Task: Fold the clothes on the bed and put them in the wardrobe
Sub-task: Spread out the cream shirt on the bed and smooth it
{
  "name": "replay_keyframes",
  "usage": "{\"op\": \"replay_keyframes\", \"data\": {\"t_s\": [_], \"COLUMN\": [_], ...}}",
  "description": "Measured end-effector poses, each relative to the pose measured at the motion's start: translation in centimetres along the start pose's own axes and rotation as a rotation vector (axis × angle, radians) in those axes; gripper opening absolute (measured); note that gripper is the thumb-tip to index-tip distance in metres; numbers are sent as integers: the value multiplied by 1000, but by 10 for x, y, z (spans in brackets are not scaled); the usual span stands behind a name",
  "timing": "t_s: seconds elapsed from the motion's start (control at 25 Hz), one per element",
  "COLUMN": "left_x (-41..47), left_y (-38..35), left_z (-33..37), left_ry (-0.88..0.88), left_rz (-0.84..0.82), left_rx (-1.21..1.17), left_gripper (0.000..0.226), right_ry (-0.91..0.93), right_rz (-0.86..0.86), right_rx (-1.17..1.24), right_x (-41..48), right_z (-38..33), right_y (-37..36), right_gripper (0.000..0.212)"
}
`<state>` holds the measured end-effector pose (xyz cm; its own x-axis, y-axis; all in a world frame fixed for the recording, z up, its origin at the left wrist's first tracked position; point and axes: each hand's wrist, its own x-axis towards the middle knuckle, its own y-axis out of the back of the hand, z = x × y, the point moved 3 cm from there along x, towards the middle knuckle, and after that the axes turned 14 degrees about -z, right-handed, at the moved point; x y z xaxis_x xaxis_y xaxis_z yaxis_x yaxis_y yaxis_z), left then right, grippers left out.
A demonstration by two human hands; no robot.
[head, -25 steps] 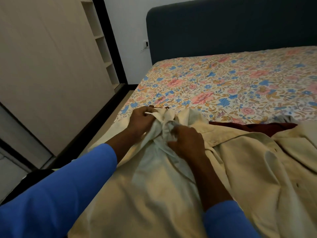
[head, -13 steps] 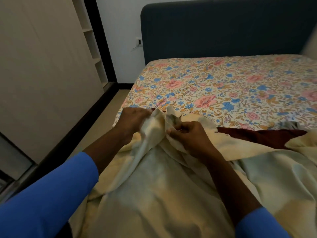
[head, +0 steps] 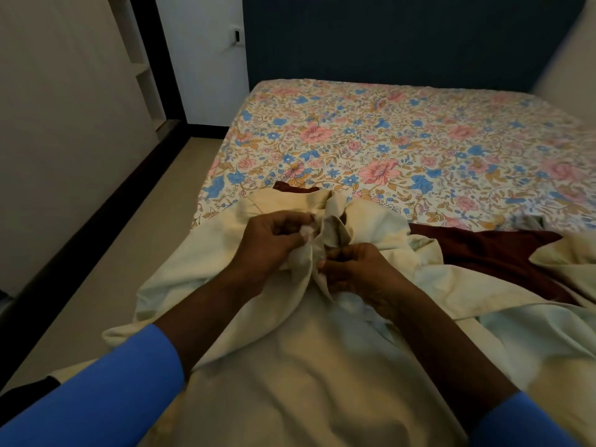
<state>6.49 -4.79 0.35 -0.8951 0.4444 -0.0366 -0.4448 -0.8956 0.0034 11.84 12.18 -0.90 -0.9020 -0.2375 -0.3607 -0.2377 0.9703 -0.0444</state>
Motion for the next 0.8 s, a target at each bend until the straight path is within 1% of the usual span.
{"op": "replay_keyframes", "data": {"t_s": [0.04,0.08,0.12,0.16,0.28,0.36,0.44,0.56,0.68,0.8], "left_x": [-1,-3,-4,-6,-10,-13,-16,-18,-17,-13], "left_y": [2,4,5,5,2,-4,-9,-13,-14,-8], "left_z": [2,4,6,5,2,3,7,12,13,12], "left_ry": [-17,-29,-32,-29,-35,-74,-134,-242,-256,-224], "left_rz": [19,39,49,51,30,12,51,124,61,3], "left_rx": [-22,-31,-35,-16,152,224,265,365,404,374], "left_gripper": [23,21,19,19,20,20,20,17,14,14], "right_ry": [-42,-78,-92,-84,40,107,156,202,238,244], "right_rz": [-11,-23,-30,-32,-38,-8,18,65,105,129], "right_rx": [-182,-285,-287,-199,300,453,452,367,291,321], "right_x": [-1,-3,-3,-3,-3,-3,-5,-7,-7,-6], "right_z": [0,-1,0,-1,-3,-5,-8,-8,-7,-7], "right_y": [2,1,-1,-4,-13,-12,-12,-11,-9,-10], "right_gripper": [12,17,19,19,13,11,11,9,8,8]}}
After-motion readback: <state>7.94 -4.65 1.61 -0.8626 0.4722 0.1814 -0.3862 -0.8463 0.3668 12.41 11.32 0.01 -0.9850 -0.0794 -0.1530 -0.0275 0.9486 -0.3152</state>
